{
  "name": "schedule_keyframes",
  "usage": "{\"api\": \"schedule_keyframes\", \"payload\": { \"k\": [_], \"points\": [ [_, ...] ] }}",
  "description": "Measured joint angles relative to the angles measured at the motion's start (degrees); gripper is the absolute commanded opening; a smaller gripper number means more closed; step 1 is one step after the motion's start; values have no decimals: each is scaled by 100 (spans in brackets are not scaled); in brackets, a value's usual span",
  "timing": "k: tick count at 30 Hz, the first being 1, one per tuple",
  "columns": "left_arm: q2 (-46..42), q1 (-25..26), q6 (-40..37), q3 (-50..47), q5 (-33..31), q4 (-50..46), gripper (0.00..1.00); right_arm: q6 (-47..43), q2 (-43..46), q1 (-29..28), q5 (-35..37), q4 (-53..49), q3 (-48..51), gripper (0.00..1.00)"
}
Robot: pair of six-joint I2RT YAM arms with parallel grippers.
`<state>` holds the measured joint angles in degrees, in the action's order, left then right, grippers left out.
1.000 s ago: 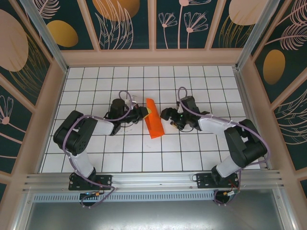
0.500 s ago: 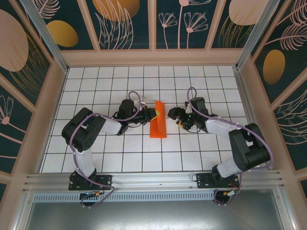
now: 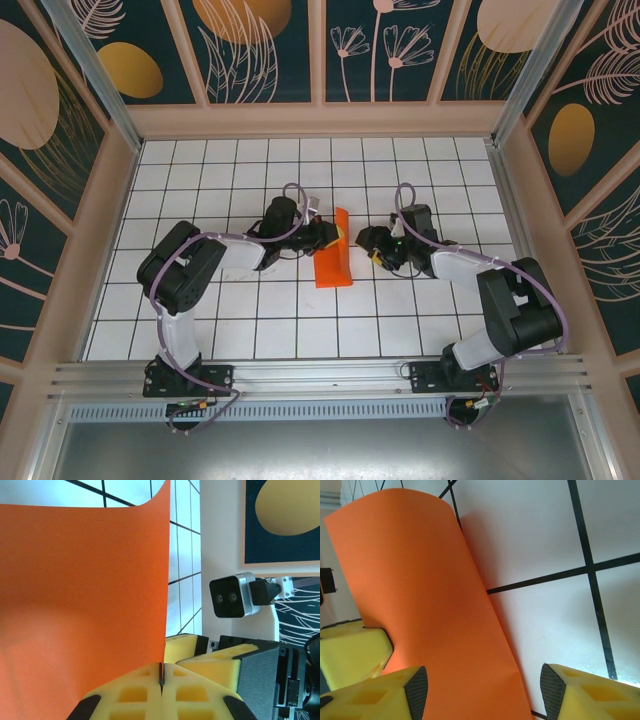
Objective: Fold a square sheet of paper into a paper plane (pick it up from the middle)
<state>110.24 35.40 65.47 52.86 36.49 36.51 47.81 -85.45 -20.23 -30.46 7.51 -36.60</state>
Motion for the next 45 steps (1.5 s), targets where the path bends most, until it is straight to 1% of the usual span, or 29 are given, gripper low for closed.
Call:
{"api": "schedule_keyframes", "payload": {
  "k": [3, 7, 10, 13, 16, 18, 21, 27, 29, 33, 39, 45],
  "points": [
    [-55, 118, -94, 114, -339, -428, 0, 55, -11, 0, 166, -81, 0, 49],
    [-192, 293, -361, 566, -1193, -1633, 0, 50, -15, 0, 605, -468, -44, 46],
    [-326, 428, -437, 813, -1646, -2155, 0, 48, -42, 0, 951, -796, -131, 45],
    [-365, 560, -496, 984, -1888, -2439, 0, 46, -50, 0, 1233, -1021, -160, 45],
    [-363, 623, -549, 1054, -1904, -2531, 0, 28, -50, 0, 1351, -1145, -160, 45],
    [-358, 632, -560, 1054, -1899, -2557, 0, -46, -48, 0, 1353, -1154, -160, 47],
    [-358, 629, -671, 1049, -1939, -2704, 0, -256, -46, 11, 1198, -1126, -160, 53],
    [-358, 612, -1156, 1043, -2223, -3265, 0, -868, -140, 22, 356, -1027, -293, 65],
    [-358, 586, -1287, 1010, -2312, -3401, 0, -1021, -240, 22, 136, -1014, -391, 67],
    [-358, 494, -1432, 881, -2479, -3624, 0, -1351, -577, -9, -234, -1067, -702, 67],
    [-358, 396, -1513, 824, -2658, -3805, 0, -1716, -1224, -225, -306, -1276, -1309, 66],
    [-337, 387, -1550, 824, -2693, -3812, 4, -1838, -1602, -337, -393, -1408, -1589, 61]
  ]
}}
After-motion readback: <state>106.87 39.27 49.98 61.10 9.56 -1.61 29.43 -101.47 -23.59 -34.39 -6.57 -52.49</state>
